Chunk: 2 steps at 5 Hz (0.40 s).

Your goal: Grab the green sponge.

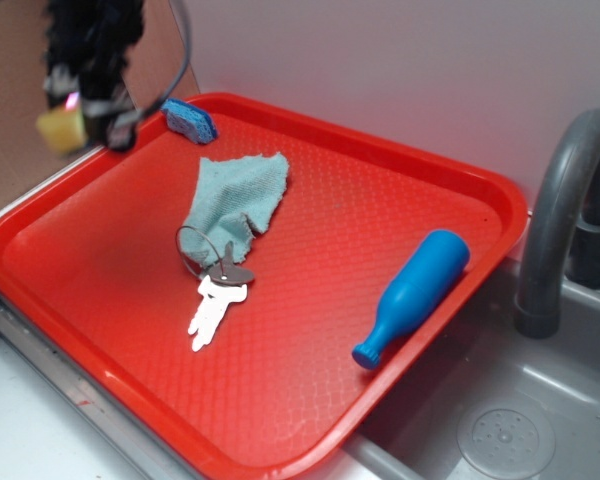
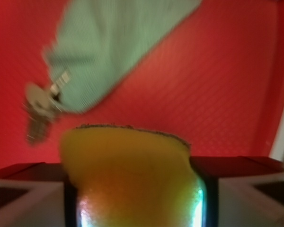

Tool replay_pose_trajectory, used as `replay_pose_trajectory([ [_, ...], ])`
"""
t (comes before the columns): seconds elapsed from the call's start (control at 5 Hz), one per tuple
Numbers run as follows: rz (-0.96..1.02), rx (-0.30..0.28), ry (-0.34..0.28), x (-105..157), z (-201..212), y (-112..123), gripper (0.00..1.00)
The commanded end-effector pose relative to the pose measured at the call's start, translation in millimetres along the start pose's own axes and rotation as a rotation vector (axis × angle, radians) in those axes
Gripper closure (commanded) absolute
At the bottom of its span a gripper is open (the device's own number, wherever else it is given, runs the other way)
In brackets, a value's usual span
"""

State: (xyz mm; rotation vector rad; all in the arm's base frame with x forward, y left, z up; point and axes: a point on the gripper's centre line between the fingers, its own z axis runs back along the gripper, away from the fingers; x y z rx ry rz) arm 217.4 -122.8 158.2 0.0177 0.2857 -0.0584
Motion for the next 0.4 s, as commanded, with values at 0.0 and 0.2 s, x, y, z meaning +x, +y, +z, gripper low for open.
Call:
replay_pose_trajectory([
  [0.0, 0.006, -0.03, -0.204, -35.4, 92.1, -11.9, 1.0],
  [0.2, -0.027, -0.027, -0.228, -39.6, 82.8, -4.2, 1.0],
])
